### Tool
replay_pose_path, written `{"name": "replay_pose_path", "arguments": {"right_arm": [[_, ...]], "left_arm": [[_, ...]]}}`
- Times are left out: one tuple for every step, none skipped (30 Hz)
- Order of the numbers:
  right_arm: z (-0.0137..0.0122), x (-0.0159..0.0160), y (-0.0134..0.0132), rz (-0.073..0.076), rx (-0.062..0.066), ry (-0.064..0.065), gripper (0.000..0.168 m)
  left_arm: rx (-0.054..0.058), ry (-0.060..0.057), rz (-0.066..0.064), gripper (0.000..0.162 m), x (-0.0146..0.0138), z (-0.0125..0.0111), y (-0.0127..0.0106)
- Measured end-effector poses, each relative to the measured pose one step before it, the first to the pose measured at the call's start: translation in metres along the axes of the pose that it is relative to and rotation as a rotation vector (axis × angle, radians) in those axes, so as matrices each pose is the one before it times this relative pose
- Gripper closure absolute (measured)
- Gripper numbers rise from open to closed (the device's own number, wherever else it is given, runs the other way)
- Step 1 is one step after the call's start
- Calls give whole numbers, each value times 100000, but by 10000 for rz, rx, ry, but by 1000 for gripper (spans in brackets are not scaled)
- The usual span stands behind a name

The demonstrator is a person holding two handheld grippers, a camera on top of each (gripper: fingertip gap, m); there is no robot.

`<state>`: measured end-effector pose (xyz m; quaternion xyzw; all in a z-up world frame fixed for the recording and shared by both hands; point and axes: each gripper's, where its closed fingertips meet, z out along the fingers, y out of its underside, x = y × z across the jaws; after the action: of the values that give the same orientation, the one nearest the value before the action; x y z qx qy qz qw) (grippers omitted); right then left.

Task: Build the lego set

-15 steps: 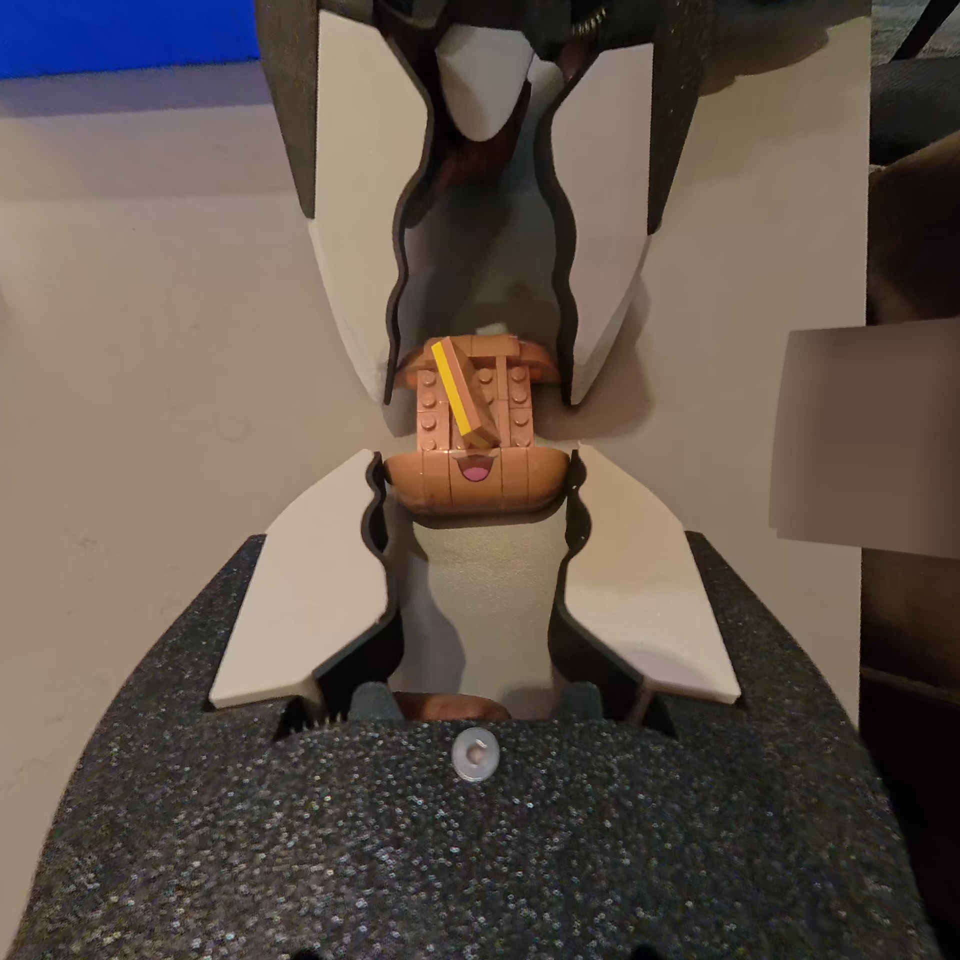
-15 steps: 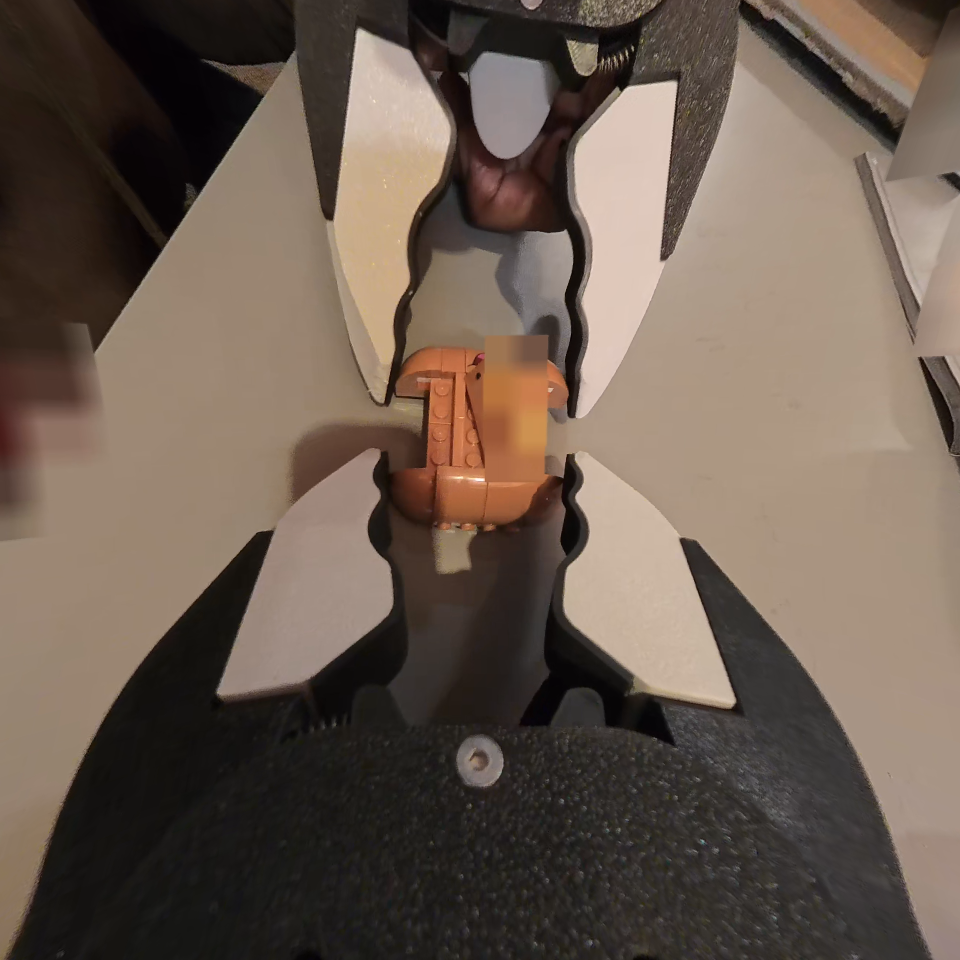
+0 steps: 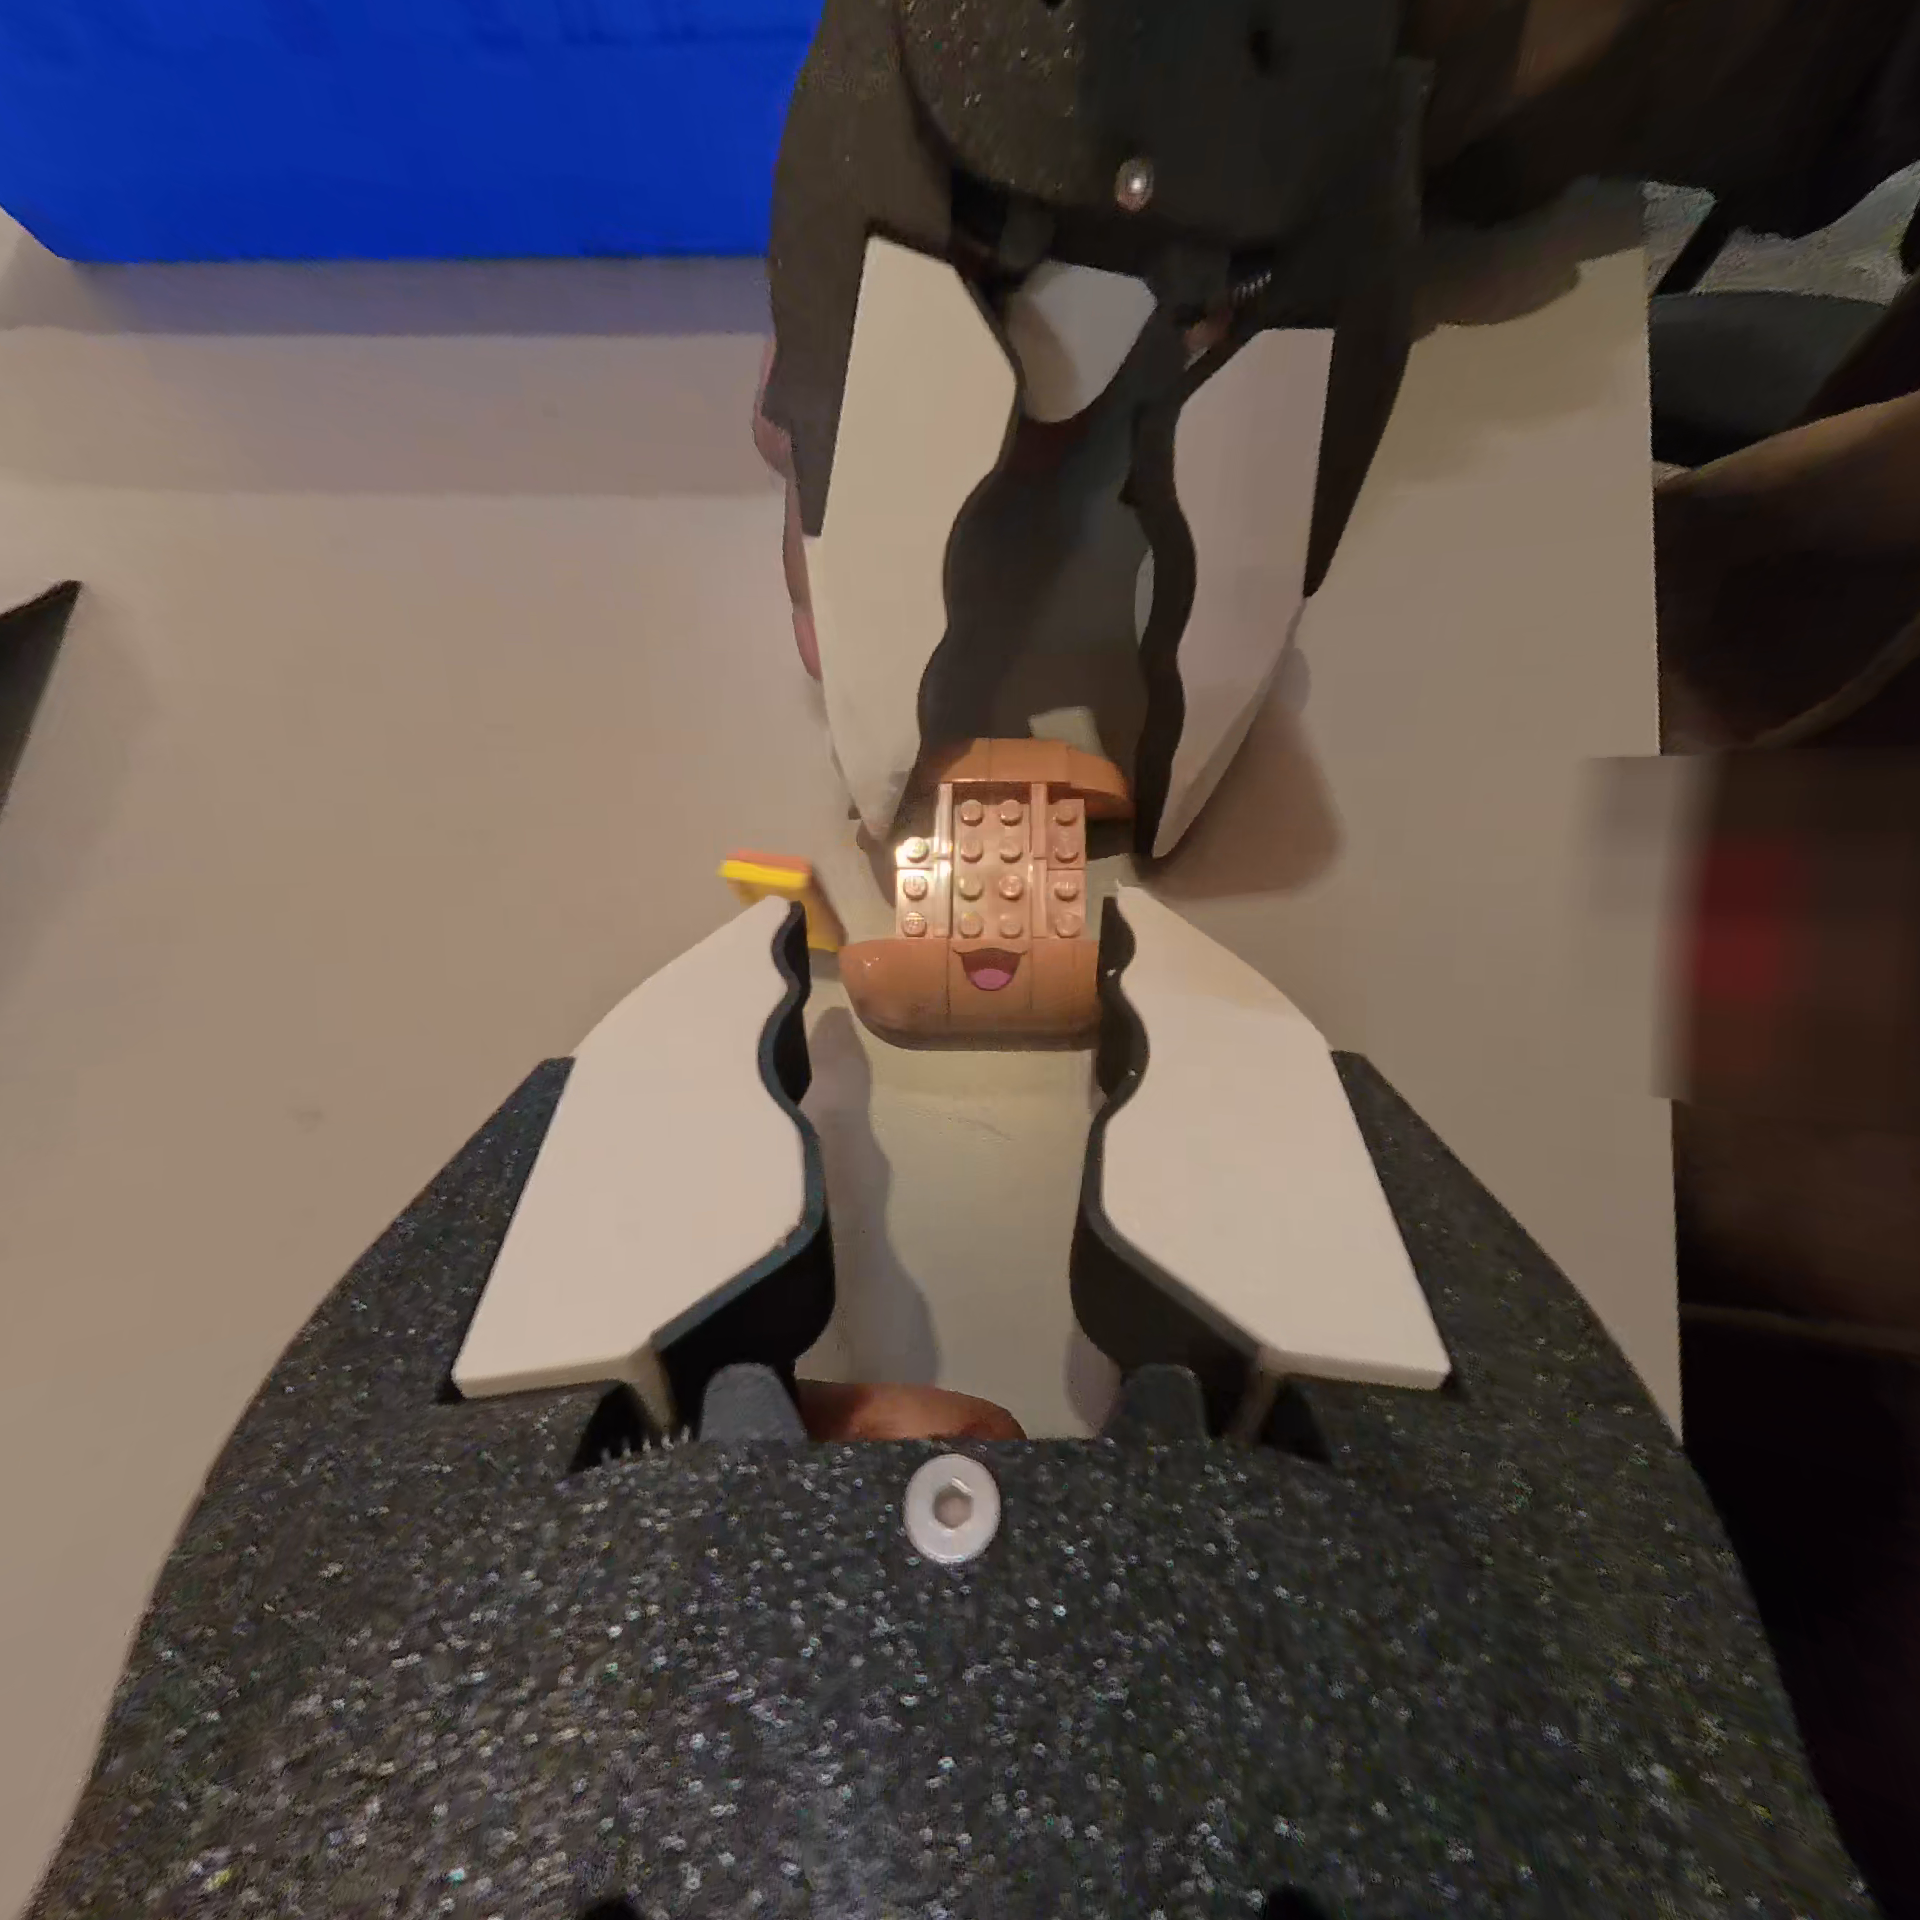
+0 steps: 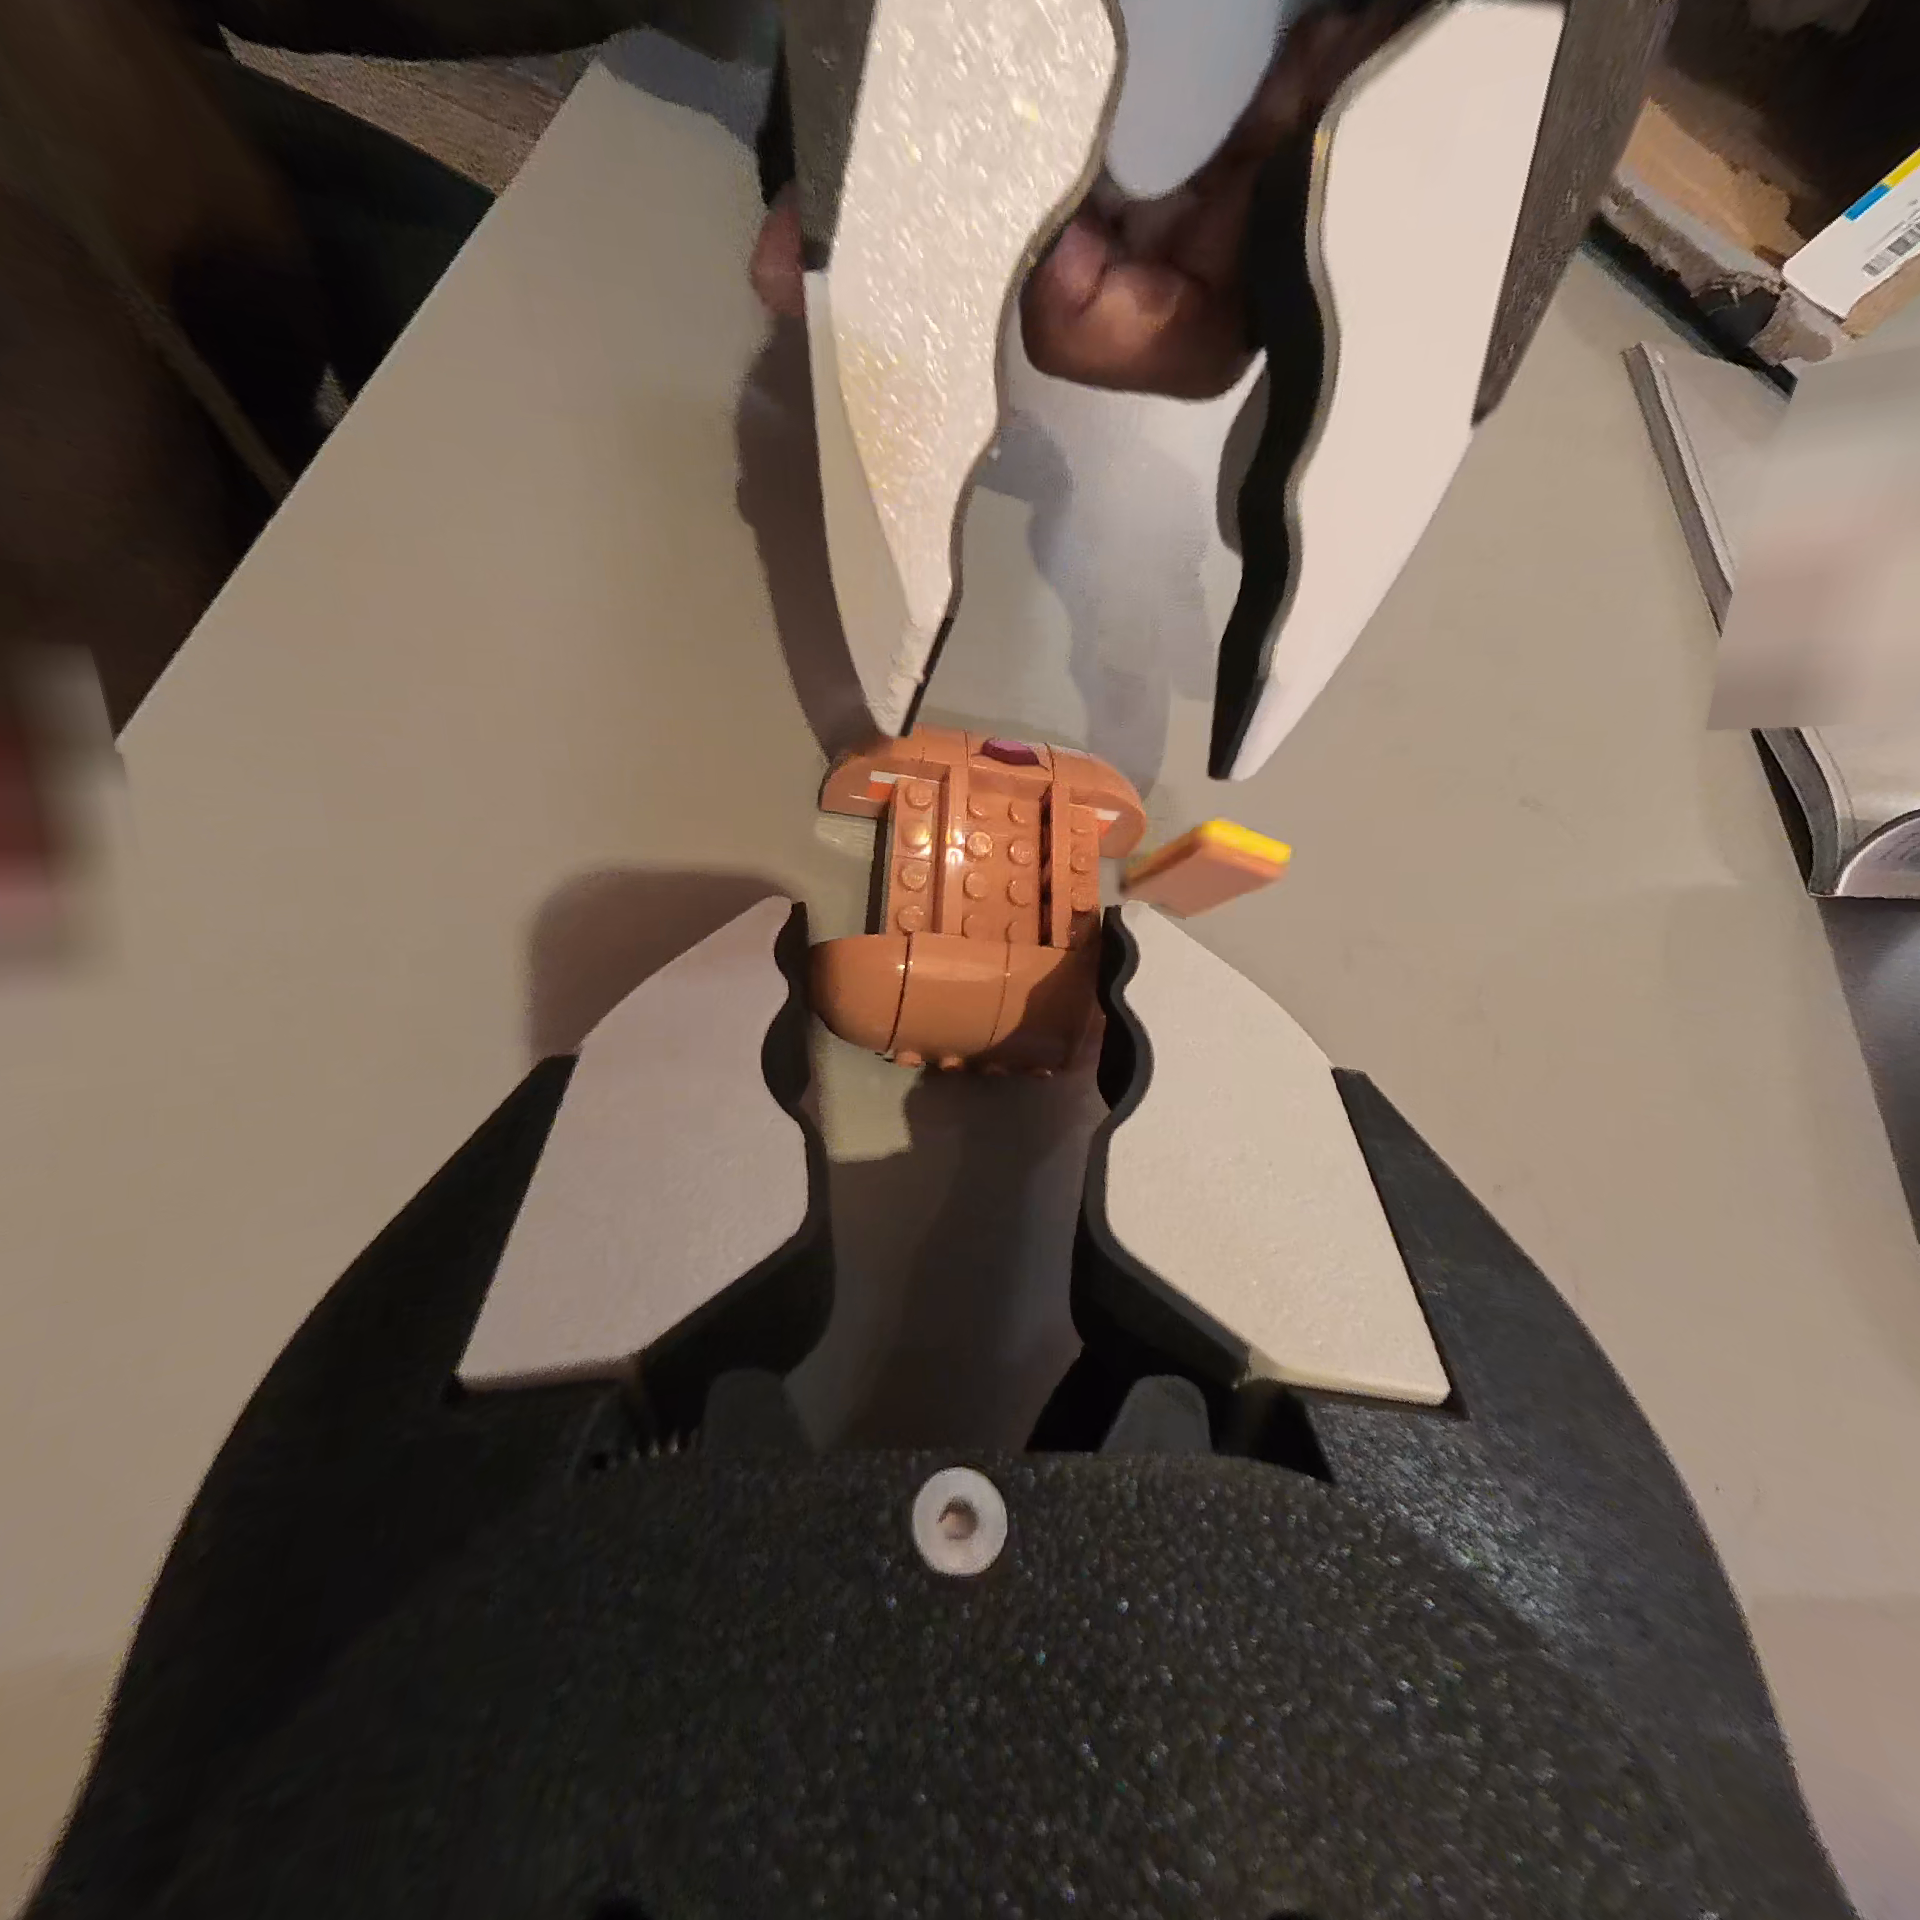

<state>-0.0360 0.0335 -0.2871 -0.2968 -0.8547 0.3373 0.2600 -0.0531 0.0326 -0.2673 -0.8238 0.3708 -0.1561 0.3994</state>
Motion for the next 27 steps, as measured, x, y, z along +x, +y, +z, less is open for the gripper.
{"name": "replay_pose_path", "arguments": {"right_arm": [[-1, -11, -7, -7, 8, -7, 115], [-2, -5, -2, -8, 0, 2, 115], [-33, 5, -20, -12, 17, 20, 116], [-86, 14, -49, -8, 63, 34, 116], [-121, 23, -33, 22, 61, 27, 116], [-154, 22, 13, 51, 57, 5, 116], [-172, 19, -18, 49, 87, -8, 115], [-207, 43, -82, 36, 117, 4, 115], [-203, 59, -88, 45, 110, -2, 115], [-197, 133, -109, 66, 100, 19, 114], [-179, 183, -99, 72, 89, 46, 114], [-143, 181, -98, 70, 81, 42, 114], [-112, 163, -69, 66, 75, 33, 114], [-94, 120, -56, 57, 70, 31, 114], [-64, 87, -63, 46, 70, 25, 113], [-69, 51, -59, 35, 71, 19, 113], [-62, 26, -49, 17, 52, 24, 113], [-67, 37, -43, -9, 42, 35, 113], [-81, 54, -44, -33, 45, 55, 113], [-97, 98, -49, -59, 39, 94, 113], [-123, 136, -49, -90, 50, 119, 113], [-153, 167, -78, -114, 66, 144, 113], [-177, 219, -70, -124, 74, 169, 113], [-206, 244, -129, -119, 114, 189, 113], [-218, 349, -227, -163, 166, 270, 112], [-262, 411, -320, -296, 175, 344, 112], [-278, 400, -403, -388, 178, 347, 112]], "left_arm": [[-46, 199, -151, 109, -188, 185, 176], [-35, 100, -133, 108, -301, 82, 81], [54, 55, -94, 108, -318, -36, -49], [75, 77, -133, 108, -285, -136, -82], [59, 69, -203, 109, -299, -199, -58], [56, -48, -224, 109, -482, -258, -51], [50, -183, -204, 109, -680, -273, -59], [34, -224, -192, 109, -760, -281, -60], [-23, -210, -174, 110, -757, -200, -45], [-117, -184, -96, 110, -661, -97, 28], [-193, -112, 71, 112, -430, 48, 88], [-211, 19, 265, 114, -102, 164, 72], [-222, 59, 392, 115, 41, 264, 52], [-202, 24, 437, 116, -46, 326, -1], [-179, 74, 444, 118, -34, 348, -29], [-146, 127, 411, 120, 9, 358, -87], [-95, 132, 346, 121, -10, 358, -152], [-65, 201, 263, 123, 80, 359, -155], [-73, 266, 192, 126, 153, 373, -78], [-102, 229, 128, 133, 100, 390, 52], [-97, 178, 73, 142, 27, 352, 104], [111, 174, -37, 144, 34, 212, -127], [242, 262, -172, 144, 156, 46, -288], [319, 238, -260, 144, 130, -103, -384], [535, 167, -328, 144, 33, -275, -682], [722, 307, -445, 144, 211, -458, -939], [786, 476, -539, 144, 449, -551, -1091]]}}
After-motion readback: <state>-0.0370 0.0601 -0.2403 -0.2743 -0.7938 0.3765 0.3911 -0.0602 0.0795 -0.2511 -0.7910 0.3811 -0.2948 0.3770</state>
